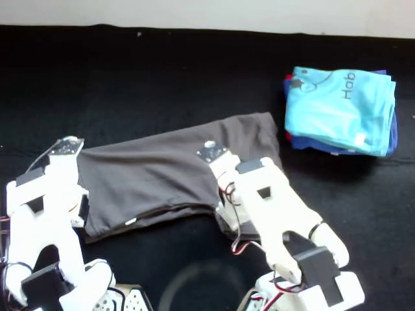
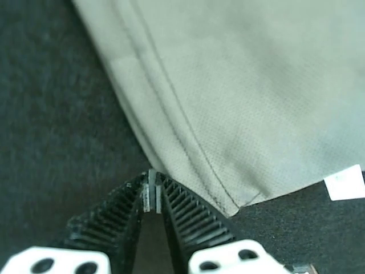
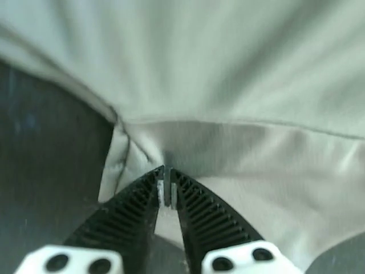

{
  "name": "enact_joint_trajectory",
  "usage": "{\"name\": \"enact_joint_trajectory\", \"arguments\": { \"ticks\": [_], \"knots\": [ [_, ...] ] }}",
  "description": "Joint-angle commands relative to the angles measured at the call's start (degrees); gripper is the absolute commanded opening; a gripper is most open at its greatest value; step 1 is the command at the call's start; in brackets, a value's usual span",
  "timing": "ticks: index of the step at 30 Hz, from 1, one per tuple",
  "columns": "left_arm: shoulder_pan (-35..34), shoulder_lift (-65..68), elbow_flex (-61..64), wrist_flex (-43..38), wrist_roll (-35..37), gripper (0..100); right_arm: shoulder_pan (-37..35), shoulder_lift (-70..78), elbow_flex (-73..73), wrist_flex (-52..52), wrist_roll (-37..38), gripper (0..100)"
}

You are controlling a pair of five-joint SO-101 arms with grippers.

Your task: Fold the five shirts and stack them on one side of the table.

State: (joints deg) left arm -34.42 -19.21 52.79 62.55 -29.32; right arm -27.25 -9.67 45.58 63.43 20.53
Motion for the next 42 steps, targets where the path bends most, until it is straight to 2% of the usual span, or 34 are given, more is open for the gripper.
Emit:
{"name": "enact_joint_trajectory", "arguments": {
  "ticks": [1, 5, 9, 13, 17, 21, 25, 28, 31, 32, 38, 42],
  "knots": [
    [1.0, -1.8, -5.5, 4.5, 3.8, 1, -0.2, -7.0, 0.1, 6.1, 2.1, 0.7],
    [3.6, -1.8, -10.7, 11.1, 5.8, 1, -0.2, -16.8, 0.0, 7.7, 2.5, 0.7],
    [8.7, -1.3, -9.2, 12.1, 7.8, 1, -0.2, -21.8, 1.1, 8.2, 2.4, 0.8],
    [12.0, -1.4, -4.4, 7.6, 9.4, 1, -0.4, -21.2, 6.5, 7.3, 2.5, 0.8],
    [12.3, -1.4, -0.9, 4.3, 9.2, 1, -0.4, -20.1, 10.9, 6.5, 7.0, 0.8],
    [12.0, -1.4, 3.5, -0.3, 9.1, 1, -0.2, -19.5, 14.1, 1.6, 7.2, 0.8],
    [12.0, -1.4, 8.9, -5.1, 9.2, 1, -0.6, -20.0, 12.4, 6.7, 5.4, 1.9],
    [12.0, -1.8, 9.5, -5.7, 9.3, 1, -0.6, -20.0, 9.3, 11.3, 5.8, 10.4],
    [12.0, -1.5, 9.5, -5.7, 9.3, 1, -0.6, -19.9, 7.5, 12.6, 10.5, 21.7],
    [12.0, -1.5, 9.5, -5.7, 9.3, 1, -0.6, -19.8, 7.5, 12.6, 11.9, 22.7],
    [12.3, -1.4, 9.5, -6.1, 9.3, 1, -0.3, -19.5, 9.5, 11.3, 21.5, 20.6],
    [12.3, -1.4, 9.6, -6.0, 9.3, 1, -0.2, -19.4, 14.8, 4.5, 26.4, 20.6]
  ]
}}
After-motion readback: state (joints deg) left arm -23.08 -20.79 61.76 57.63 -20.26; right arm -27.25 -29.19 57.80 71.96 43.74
